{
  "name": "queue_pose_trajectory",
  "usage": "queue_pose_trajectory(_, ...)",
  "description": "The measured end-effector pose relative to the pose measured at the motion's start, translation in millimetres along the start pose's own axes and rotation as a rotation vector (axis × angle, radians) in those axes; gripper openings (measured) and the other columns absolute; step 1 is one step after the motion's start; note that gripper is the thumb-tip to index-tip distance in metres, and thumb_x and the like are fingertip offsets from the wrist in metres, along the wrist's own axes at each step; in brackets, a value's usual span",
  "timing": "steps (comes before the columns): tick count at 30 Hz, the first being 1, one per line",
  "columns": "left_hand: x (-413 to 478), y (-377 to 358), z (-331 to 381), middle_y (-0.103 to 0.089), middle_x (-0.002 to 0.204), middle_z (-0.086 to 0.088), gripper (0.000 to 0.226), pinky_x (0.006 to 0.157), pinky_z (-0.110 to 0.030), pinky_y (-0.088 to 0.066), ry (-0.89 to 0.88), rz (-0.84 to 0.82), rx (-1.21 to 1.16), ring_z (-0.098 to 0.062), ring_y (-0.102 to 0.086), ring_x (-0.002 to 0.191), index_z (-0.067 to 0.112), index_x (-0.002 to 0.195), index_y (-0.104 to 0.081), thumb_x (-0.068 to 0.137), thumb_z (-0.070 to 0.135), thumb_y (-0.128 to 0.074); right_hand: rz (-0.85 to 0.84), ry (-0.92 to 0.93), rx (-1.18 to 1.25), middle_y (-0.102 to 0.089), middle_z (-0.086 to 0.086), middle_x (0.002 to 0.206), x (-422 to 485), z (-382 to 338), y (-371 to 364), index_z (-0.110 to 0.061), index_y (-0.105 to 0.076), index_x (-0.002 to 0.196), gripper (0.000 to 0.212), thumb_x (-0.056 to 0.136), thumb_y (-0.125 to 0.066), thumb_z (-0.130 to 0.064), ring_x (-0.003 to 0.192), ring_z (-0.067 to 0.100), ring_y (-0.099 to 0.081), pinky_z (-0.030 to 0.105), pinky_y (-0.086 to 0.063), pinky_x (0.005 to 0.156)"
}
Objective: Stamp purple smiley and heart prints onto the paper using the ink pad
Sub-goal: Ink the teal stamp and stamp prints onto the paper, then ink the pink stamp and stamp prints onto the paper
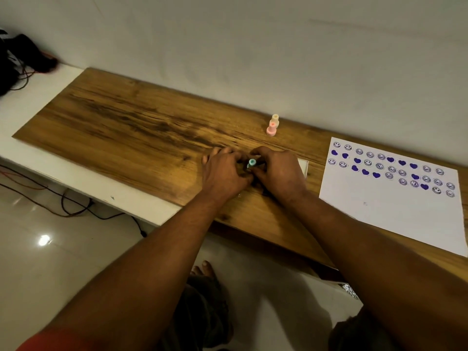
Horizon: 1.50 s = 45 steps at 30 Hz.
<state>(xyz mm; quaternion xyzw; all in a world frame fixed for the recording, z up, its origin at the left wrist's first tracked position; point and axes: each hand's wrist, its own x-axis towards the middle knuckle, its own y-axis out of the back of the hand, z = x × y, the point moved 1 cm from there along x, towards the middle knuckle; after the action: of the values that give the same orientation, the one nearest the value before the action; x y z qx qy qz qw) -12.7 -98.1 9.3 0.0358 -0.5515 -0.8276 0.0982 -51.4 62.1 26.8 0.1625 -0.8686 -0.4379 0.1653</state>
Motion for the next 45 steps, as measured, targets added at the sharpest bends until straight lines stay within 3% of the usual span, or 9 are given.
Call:
queue_pose_trajectory(9, 4.8, 12.0, -1.0, -0.065, 0.128, 0.010, 0.055, 0.100, -0.046, -0.034, 0.006, -0.094, -0.018, -0.024, -0.049, 0.128, 0.040, 0.120, -0.071, 0.068, 0.054, -0.082, -0.006, 0.029, -0.016, -0.080, 0.000, 0.113, -1.6, -4.8, -1.9, -0.026, -0.068, 0.131, 0.037, 0.095, -0.074, -0.030, 0.100, 0.019, -0.076, 0.038, -0.062, 0.088)
queue_pose_trajectory(15, 6.2, 26.6, -7.2, -0.064, 0.131, 0.012, 0.072, 0.104, -0.046, -0.034, 0.019, -0.165, 0.016, -0.021, -0.047, 0.131, 0.044, 0.124, -0.068, 0.059, 0.070, -0.086, -0.027, 0.008, -0.022, -0.078, 0.001, 0.121, -0.8, -6.5, -5.2, -0.026, -0.062, 0.139, 0.050, 0.093, -0.078, -0.033, 0.106, 0.019, -0.075, 0.038, -0.062, 0.091)
queue_pose_trajectory(19, 7.8, 33.5, -10.4, -0.062, 0.134, 0.011, 0.079, 0.105, -0.046, -0.033, 0.045, -0.189, 0.001, -0.021, -0.045, 0.132, 0.040, 0.129, -0.065, 0.059, 0.068, -0.088, 0.013, -0.010, -0.004, -0.077, -0.002, 0.123, 4.0, -3.9, 7.0, -0.027, -0.063, 0.138, 0.059, 0.085, -0.084, -0.044, 0.106, 0.015, -0.074, 0.029, -0.058, 0.089)
queue_pose_trajectory(21, 10.9, 37.6, -12.5, -0.063, 0.132, 0.012, 0.075, 0.106, -0.046, -0.033, 0.065, -0.176, -0.038, -0.021, -0.046, 0.132, 0.040, 0.130, -0.064, 0.062, 0.062, -0.089, 0.111, -0.028, 0.002, -0.079, -0.004, 0.117, 14.5, 3.1, 22.5, -0.026, -0.068, 0.133, 0.056, 0.084, -0.084, -0.049, 0.093, 0.011, -0.074, 0.026, -0.056, 0.084)
queue_pose_trajectory(24, 16.4, 43.4, -13.0, -0.066, 0.126, 0.014, 0.056, 0.105, -0.044, -0.034, 0.107, -0.078, -0.121, -0.021, -0.049, 0.129, 0.041, 0.125, -0.066, 0.072, 0.038, -0.085, 0.240, -0.055, -0.062, -0.079, 0.001, 0.113, 44.1, 18.6, 44.8, -0.021, -0.072, 0.128, 0.042, 0.091, -0.079, -0.040, 0.087, 0.018, -0.072, 0.038, -0.059, 0.086)
queue_pose_trajectory(31, 22.3, 45.1, -5.2, -0.066, 0.123, 0.015, 0.047, 0.105, -0.042, -0.037, 0.144, 0.026, -0.172, -0.020, -0.052, 0.126, 0.040, 0.122, -0.066, 0.081, 0.021, -0.076, 0.053, -0.071, -0.237, -0.074, 0.010, 0.120, 87.2, 32.0, 36.2, -0.020, -0.072, 0.132, 0.040, 0.094, -0.076, -0.033, 0.108, 0.031, -0.068, 0.031, -0.047, 0.086)
queue_pose_trajectory(35, 22.4, 43.7, -5.9, -0.066, 0.124, 0.014, 0.048, 0.105, -0.042, -0.037, 0.145, 0.038, -0.164, -0.020, -0.051, 0.127, 0.040, 0.123, -0.066, 0.082, 0.017, -0.074, 0.021, -0.081, -0.289, -0.074, 0.010, 0.119, 87.5, 33.2, 29.5, -0.019, -0.074, 0.128, 0.032, 0.098, -0.069, -0.029, 0.106, 0.031, -0.068, 0.038, -0.056, 0.089)
queue_pose_trajectory(40, 22.2, 41.4, -6.7, -0.066, 0.123, 0.015, 0.045, 0.104, -0.042, -0.037, 0.133, 0.063, -0.166, -0.019, -0.053, 0.125, 0.040, 0.124, -0.066, 0.085, 0.018, -0.073, 0.014, -0.145, -0.202, -0.077, 0.009, 0.114, 82.6, 31.0, 30.7, -0.020, -0.075, 0.122, 0.029, 0.095, -0.076, -0.030, 0.104, 0.028, -0.071, 0.039, -0.059, 0.091)
queue_pose_trajectory(45, 19.9, 42.5, 4.5, -0.070, 0.118, 0.017, 0.036, 0.100, -0.040, -0.039, 0.033, 0.172, -0.293, -0.015, -0.061, 0.119, 0.037, 0.125, -0.071, 0.090, 0.046, -0.074, 0.157, -0.249, 0.150, -0.080, 0.000, 0.103, 57.6, 28.1, 54.2, -0.019, -0.080, 0.114, 0.038, 0.081, -0.090, -0.035, 0.089, 0.007, -0.074, 0.023, -0.057, 0.086)
